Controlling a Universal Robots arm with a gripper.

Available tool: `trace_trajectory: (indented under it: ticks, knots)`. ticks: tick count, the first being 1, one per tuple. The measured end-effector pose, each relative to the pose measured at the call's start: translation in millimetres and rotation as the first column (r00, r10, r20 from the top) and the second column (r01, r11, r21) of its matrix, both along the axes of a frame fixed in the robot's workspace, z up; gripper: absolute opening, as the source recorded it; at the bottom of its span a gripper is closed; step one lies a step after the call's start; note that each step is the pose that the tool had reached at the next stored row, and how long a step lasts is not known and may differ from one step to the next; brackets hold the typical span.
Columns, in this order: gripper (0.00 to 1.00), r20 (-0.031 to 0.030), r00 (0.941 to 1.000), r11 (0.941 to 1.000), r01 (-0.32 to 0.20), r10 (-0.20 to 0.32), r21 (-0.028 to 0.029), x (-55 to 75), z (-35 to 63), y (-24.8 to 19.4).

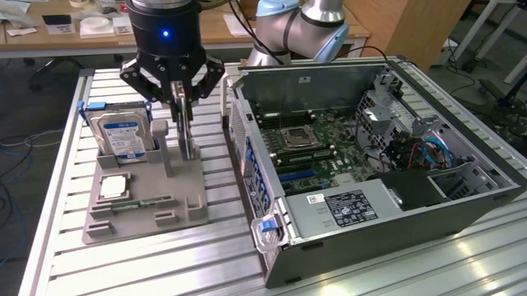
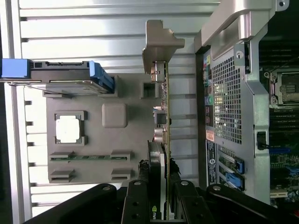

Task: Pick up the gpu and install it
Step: 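Pick up the gpu and move the gpu toward the slot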

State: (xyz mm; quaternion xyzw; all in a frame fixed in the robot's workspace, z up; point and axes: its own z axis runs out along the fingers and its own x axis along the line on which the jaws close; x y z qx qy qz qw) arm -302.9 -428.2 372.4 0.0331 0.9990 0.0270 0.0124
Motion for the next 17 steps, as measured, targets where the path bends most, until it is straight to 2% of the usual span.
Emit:
trace_trajectory:
  ticks: [12,17]
  knots:
    - [0.27,0.0,1.0,1.0,0.0,0.0,0.0,0.0,0.6,0.0]
    - [0.27,0.0,1.0,1.0,0.0,0.0,0.0,0.0,4.9,0.0]
